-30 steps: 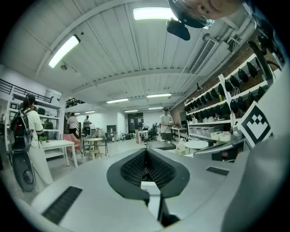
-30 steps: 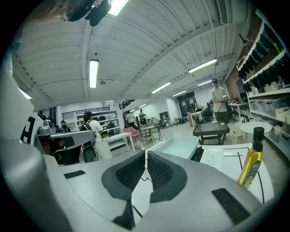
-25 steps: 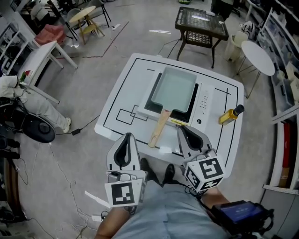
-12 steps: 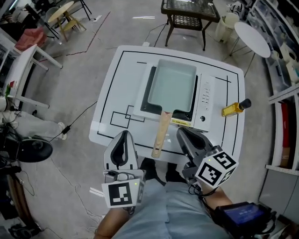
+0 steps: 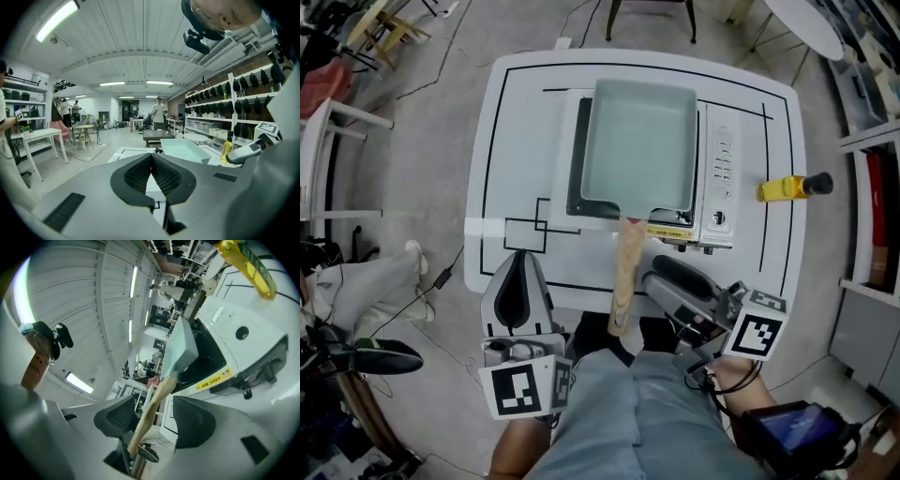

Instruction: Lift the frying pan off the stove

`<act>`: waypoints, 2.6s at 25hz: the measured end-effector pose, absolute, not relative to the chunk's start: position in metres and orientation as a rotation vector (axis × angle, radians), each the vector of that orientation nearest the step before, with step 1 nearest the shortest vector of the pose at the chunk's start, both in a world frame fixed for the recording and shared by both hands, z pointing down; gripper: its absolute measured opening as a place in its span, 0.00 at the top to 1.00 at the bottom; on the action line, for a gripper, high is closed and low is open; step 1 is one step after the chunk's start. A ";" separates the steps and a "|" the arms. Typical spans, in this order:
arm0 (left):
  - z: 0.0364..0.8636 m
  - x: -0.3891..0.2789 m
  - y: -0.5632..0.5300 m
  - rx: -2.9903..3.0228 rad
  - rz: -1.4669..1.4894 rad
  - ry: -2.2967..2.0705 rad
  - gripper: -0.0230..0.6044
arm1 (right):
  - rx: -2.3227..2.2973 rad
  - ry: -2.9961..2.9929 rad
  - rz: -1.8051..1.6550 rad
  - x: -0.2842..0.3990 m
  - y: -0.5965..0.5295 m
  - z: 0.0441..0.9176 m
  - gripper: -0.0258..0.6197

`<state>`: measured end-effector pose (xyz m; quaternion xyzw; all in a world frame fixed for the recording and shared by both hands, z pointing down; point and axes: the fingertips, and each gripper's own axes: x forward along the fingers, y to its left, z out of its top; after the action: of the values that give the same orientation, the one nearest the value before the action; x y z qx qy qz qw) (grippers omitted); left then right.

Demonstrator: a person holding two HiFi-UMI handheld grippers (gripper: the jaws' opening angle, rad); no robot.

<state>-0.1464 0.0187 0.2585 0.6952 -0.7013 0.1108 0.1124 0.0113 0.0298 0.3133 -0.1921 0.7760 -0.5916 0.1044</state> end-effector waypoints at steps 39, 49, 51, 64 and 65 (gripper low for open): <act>0.319 -0.195 -0.056 2.010 0.395 -1.893 0.94 | -0.416 2.083 -2.089 -0.056 -0.016 0.346 0.66; 0.317 -0.197 -0.057 2.008 0.390 -1.898 0.94 | -0.387 2.103 -2.137 -0.058 -0.015 0.346 0.67; 0.316 -0.197 -0.057 2.009 0.389 -1.901 0.94 | -0.385 2.101 -2.152 -0.058 -0.015 0.347 0.68; 0.304 -0.196 -0.055 2.013 0.363 -1.928 0.94 | -0.394 2.045 -2.239 -0.058 -0.015 0.347 0.72; 0.303 -0.196 -0.055 2.014 0.360 -1.931 0.94 | -0.392 2.050 -2.245 -0.058 -0.014 0.348 0.72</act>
<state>-0.1964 -0.0550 0.3027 0.7062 -0.6772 0.1262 0.1635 -0.0579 -0.0138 0.3479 -0.1276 0.6683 -0.7318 0.0380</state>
